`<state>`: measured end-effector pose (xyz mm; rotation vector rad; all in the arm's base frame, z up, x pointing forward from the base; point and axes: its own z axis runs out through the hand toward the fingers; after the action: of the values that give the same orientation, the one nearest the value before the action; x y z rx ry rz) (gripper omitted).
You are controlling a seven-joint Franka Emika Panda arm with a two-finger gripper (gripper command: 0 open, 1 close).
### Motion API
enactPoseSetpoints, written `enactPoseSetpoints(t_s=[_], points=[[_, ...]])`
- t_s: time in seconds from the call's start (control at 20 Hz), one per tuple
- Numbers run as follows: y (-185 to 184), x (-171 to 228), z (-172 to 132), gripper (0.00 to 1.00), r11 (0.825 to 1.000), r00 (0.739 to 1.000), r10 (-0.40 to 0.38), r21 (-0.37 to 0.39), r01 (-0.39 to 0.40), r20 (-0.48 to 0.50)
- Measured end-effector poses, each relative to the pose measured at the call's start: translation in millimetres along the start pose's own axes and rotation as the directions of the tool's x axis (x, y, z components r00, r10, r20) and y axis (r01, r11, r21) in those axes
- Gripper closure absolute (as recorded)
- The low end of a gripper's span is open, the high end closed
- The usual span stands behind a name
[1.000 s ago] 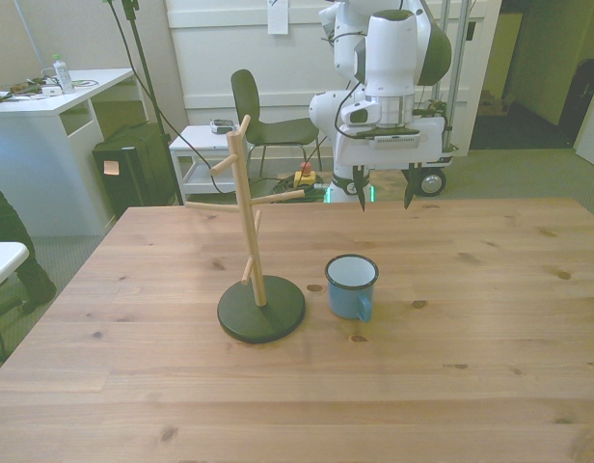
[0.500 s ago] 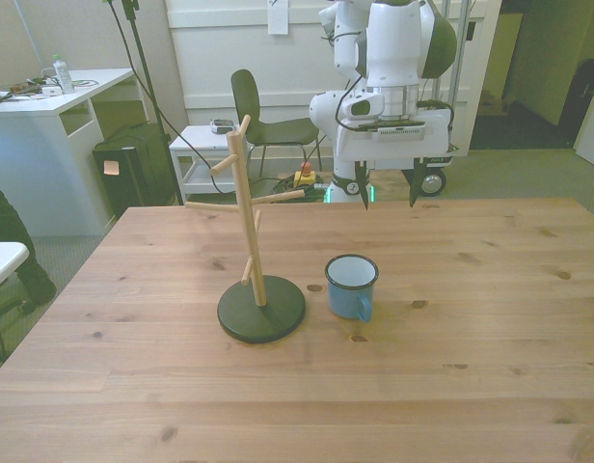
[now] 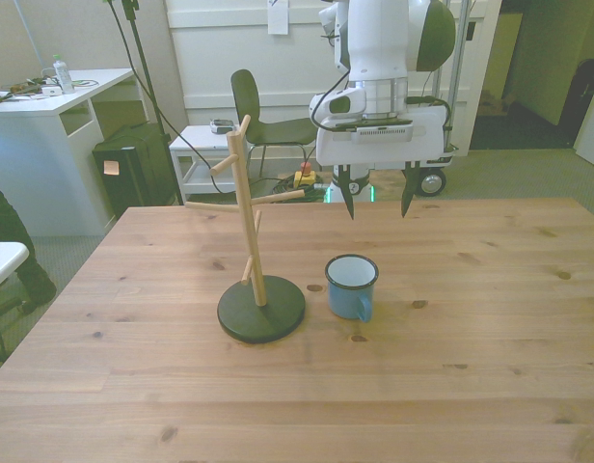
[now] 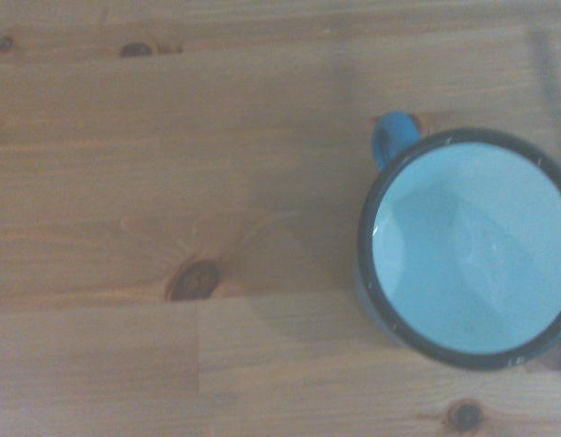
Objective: Hang the mug
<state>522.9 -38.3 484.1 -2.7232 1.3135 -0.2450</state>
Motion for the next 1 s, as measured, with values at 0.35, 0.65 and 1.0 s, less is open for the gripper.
enactPoseSetpoints(t_s=[0.35, 0.65, 1.0], points=[[-16, 26, 20, 0.0, 1.0, 1.0, 0.013, -0.021, -0.013, 0.013], [-19, 35, 38, 0.0, 0.999, 1.0, 0.018, -0.041, -0.017, 0.026], [-22, 42, 53, 0.0, 0.998, 1.0, 0.02, -0.056, -0.018, 0.018]])
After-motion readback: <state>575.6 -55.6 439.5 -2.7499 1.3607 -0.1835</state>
